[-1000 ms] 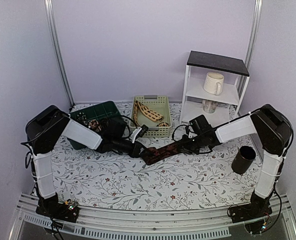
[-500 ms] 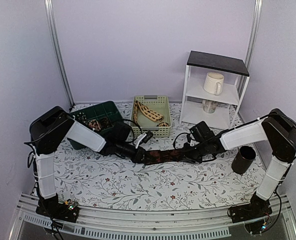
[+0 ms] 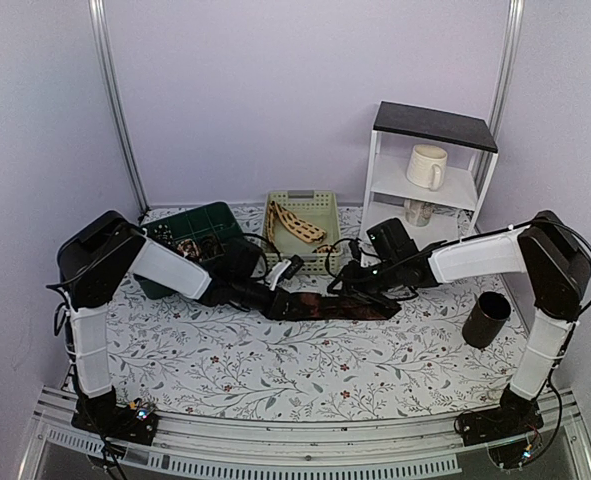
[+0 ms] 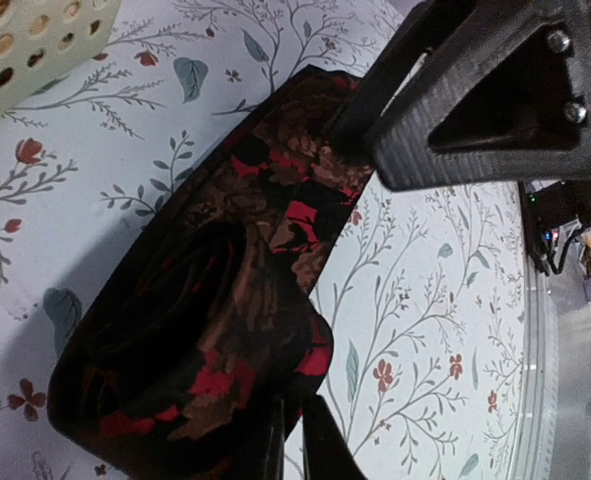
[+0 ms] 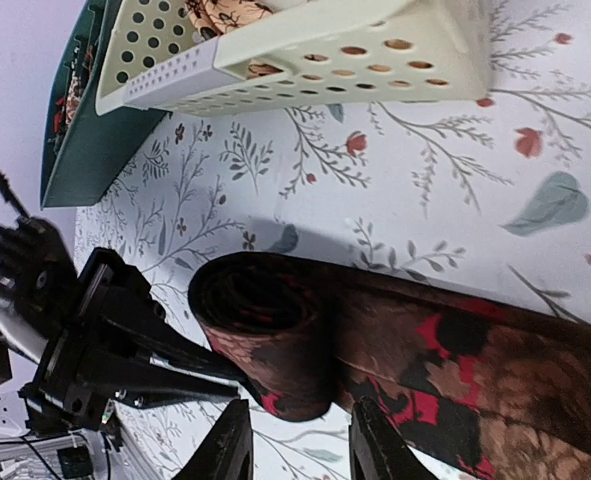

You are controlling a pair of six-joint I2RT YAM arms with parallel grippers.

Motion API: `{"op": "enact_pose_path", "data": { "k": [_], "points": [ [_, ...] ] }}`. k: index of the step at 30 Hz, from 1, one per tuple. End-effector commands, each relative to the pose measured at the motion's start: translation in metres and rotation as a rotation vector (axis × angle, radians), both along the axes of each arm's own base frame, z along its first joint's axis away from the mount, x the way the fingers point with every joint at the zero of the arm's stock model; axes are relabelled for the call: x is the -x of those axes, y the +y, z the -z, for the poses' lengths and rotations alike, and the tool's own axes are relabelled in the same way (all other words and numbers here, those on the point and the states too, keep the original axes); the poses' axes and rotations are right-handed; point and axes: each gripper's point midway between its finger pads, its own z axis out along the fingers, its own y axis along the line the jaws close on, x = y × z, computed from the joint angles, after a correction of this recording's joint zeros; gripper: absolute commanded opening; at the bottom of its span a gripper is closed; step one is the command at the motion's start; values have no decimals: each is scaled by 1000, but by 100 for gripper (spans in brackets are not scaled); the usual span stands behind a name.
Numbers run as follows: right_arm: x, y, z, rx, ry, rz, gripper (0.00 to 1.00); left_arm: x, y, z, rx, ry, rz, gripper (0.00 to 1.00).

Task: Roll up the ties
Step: Roll the tie at the center of the board.

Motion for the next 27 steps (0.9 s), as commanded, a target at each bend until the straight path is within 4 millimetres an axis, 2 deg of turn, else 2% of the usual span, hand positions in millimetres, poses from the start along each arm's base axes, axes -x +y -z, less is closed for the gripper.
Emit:
{"op": "enact_pose_path", "data": {
  "k": [1,4,10,14,19,23,27],
  "points": [
    [-7,21,5,-43,12,-51,35,-14,2,-26,32,-29,-58,11],
    [-7,29,11,-47,26,-71,36,-17,2,-50,72,-59,-76,16],
    [-10,35,27,-20,50,-73,36,-21,11,-61,74,-71,-131,19],
    [-13,39,38,-5,74,-82,32,-28,32,-48,20,-58,-214,16],
    [-10,35,48,27,84,-75,30,-34,57,-23,-58,-29,-297,9],
    [-13,32,48,47,57,-70,29,-33,62,1,-103,13,-300,7],
    [-17,33,40,44,27,-70,29,-34,62,14,-126,28,-302,5]
  ]
}}
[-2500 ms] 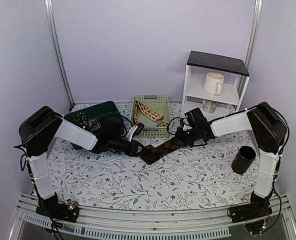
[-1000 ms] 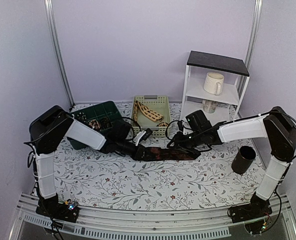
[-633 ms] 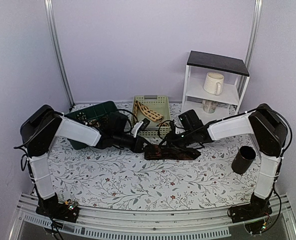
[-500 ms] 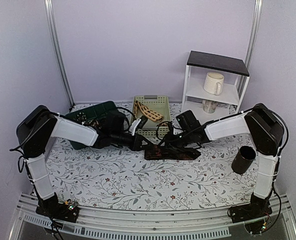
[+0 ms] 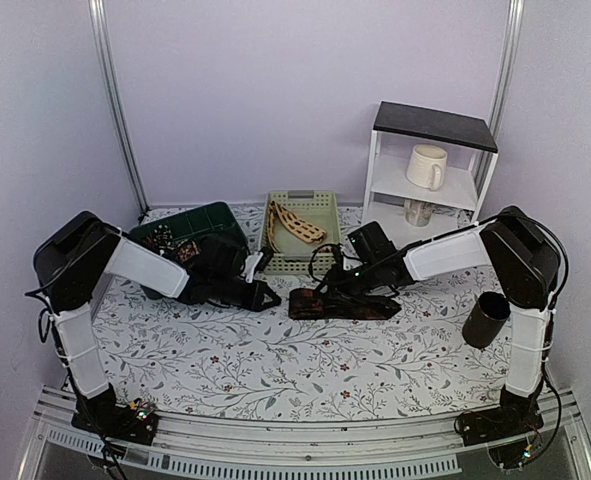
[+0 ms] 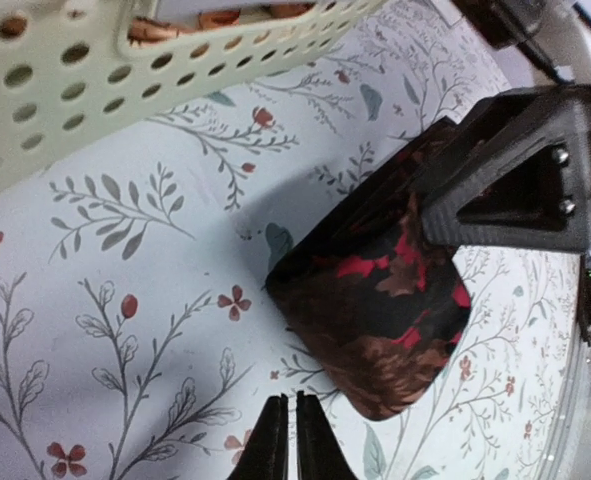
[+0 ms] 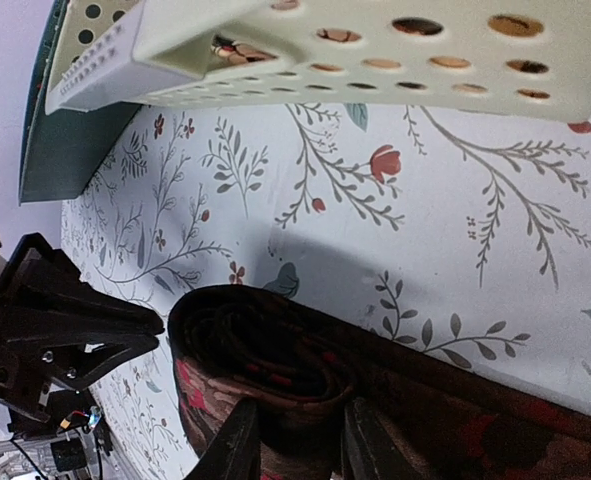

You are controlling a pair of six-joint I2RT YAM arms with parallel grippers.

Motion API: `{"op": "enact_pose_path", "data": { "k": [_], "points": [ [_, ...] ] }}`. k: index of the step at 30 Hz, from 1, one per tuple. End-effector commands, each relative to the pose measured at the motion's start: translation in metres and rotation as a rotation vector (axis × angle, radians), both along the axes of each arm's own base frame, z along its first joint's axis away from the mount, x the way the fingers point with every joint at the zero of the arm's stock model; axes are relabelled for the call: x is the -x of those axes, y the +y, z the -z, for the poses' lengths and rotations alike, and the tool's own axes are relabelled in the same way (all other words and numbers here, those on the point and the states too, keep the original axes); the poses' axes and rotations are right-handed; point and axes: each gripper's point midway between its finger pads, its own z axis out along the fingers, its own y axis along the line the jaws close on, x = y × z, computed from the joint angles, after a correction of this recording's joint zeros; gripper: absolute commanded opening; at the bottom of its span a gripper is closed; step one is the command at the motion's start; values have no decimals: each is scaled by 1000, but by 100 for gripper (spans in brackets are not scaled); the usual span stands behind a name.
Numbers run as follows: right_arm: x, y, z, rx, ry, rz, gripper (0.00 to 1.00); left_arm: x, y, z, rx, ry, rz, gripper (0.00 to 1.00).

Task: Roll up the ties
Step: Roll the tie at the center of the board.

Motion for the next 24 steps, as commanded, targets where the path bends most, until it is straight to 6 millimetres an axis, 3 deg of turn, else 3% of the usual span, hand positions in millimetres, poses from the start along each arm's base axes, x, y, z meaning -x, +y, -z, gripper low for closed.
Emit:
{"op": "enact_pose_path", "data": {
  "k": [1,3,4,8,19,24],
  "points": [
    [-1,-1,7,44,-14,-7,29,-3,3,22,-38,33,-11,4],
    [-1,0,-2,35,-24,-14,29,-2,-2,19,-16,35,10,1],
    [-1,0,-7,29,-28,-13,31,0,-2,33,-28,62,18,1],
    [4,-3,-21,22,-28,-9,35,0,-5,39,-27,75,27,0],
    [13,-1,-1,51,10,-19,32,3,-15,37,34,102,58,0],
    [4,0,-13,65,-40,-21,33,6,-15,34,50,119,52,0]
  ]
}}
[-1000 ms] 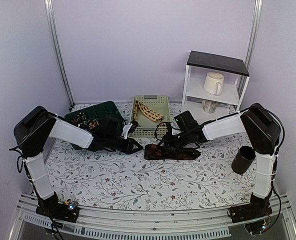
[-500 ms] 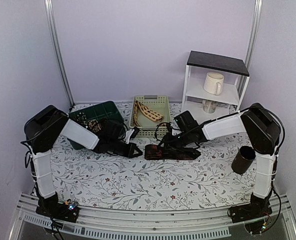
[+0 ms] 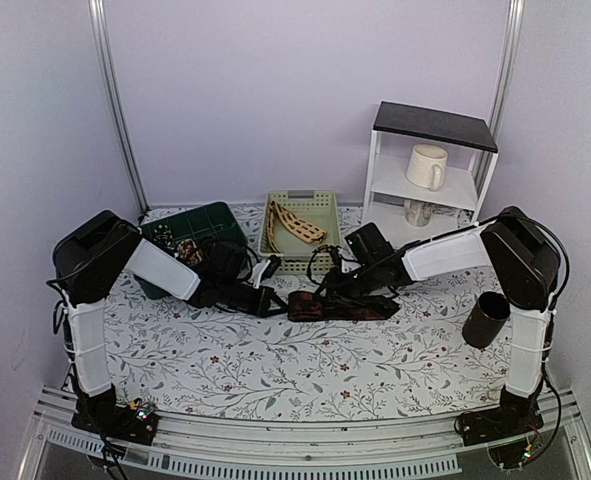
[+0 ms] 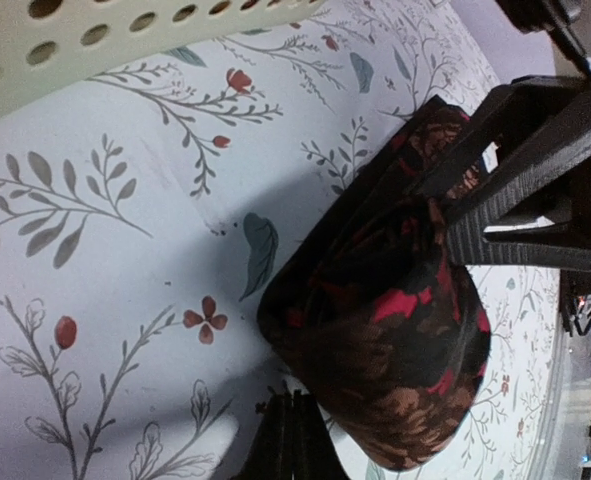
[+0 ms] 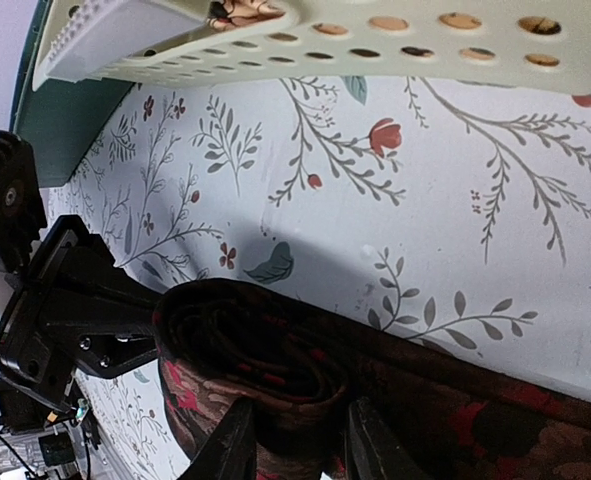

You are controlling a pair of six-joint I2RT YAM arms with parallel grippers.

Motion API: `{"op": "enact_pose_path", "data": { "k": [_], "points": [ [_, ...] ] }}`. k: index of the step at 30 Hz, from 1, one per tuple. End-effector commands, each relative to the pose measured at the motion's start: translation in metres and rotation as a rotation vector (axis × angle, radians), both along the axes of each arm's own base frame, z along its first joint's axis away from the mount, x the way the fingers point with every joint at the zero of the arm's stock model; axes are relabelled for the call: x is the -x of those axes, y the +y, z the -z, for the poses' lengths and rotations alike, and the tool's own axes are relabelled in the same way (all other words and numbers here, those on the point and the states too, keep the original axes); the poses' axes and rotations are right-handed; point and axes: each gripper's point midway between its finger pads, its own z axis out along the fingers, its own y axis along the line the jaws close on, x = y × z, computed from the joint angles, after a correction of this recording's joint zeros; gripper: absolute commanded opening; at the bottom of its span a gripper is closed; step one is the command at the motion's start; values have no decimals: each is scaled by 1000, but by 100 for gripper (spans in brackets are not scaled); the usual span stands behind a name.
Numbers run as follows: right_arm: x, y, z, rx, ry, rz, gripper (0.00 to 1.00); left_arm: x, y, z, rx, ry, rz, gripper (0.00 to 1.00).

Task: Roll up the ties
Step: Roll the tie at the center of the board.

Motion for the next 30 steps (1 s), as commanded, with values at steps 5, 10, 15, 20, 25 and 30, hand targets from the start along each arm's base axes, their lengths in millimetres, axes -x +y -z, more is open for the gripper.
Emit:
{"op": "enact_pose_path", "data": {
  "k": [5,10,15,20,25,30],
  "points": [
    [0,-1,-44,-6,-80,-11,37,4,4,7,-1,38,-19,0],
    [13,-2,-42,-17,-59,-16,40,5,4,7,11,44,-21,0],
    [21,6,-24,-5,-17,-39,37,7,3,7,18,54,-13,0],
    [23,2,-1,47,17,-27,31,11,0,6,45,74,1,0],
    [22,-3,10,74,12,-22,22,13,-7,3,91,101,16,0],
    [21,-1,14,70,2,-22,19,12,-15,-7,139,101,35,0]
  ]
}}
